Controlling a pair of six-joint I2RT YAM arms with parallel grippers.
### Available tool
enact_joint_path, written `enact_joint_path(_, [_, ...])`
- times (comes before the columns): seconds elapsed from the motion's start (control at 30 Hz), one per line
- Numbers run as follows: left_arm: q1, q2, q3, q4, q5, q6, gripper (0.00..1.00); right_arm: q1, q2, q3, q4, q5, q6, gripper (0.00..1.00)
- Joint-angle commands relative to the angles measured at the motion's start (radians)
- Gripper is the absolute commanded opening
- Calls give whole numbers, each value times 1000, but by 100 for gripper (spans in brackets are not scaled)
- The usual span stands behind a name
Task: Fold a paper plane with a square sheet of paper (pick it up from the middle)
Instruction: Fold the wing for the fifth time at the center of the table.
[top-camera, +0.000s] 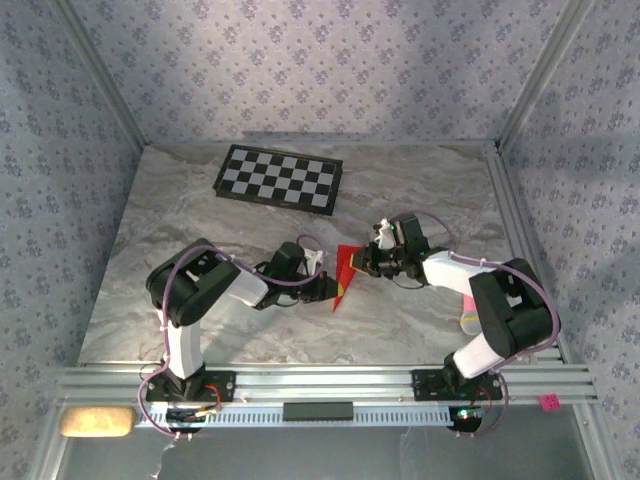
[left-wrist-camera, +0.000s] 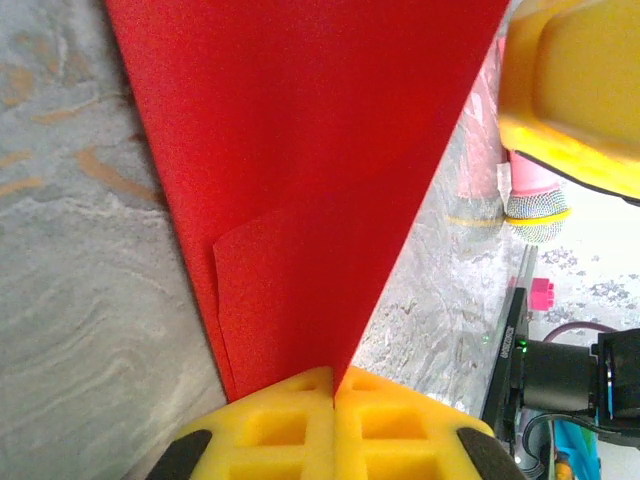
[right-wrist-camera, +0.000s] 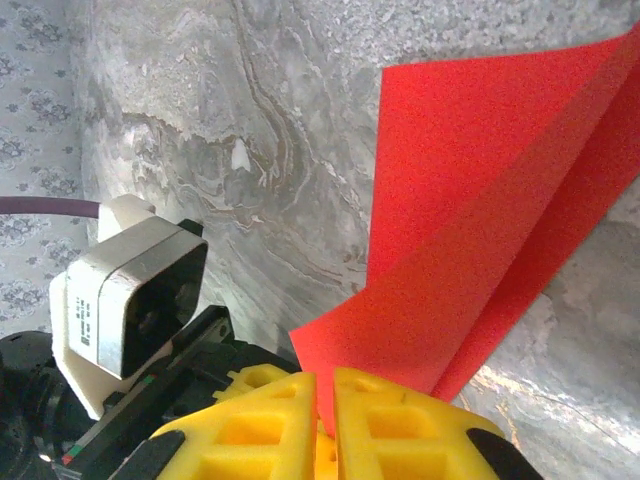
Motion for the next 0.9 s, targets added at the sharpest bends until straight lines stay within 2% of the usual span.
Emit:
enact_joint_path(0.0, [1,-28,10,-112,0,60,0,3,-27,-14,-24,11,-10,13])
enact_joint_path(0.3, [-5,-69,-6,-192,-104,113,0,9,-32,-20,-25,14,-14,13])
enact_joint_path(0.4, [-5,-69,0,-199,-82,116,0,13,-30,-23,-24,14,-14,13])
enact_joint_path(0.53, [-1,-50,7,-202,-59,85,0,21,-27,-23,-18,11,-18,13])
enact_joint_path(0.87, [7,3,-60,-48,-63,-64,0,40,21,-4,-1,-20,-31,13])
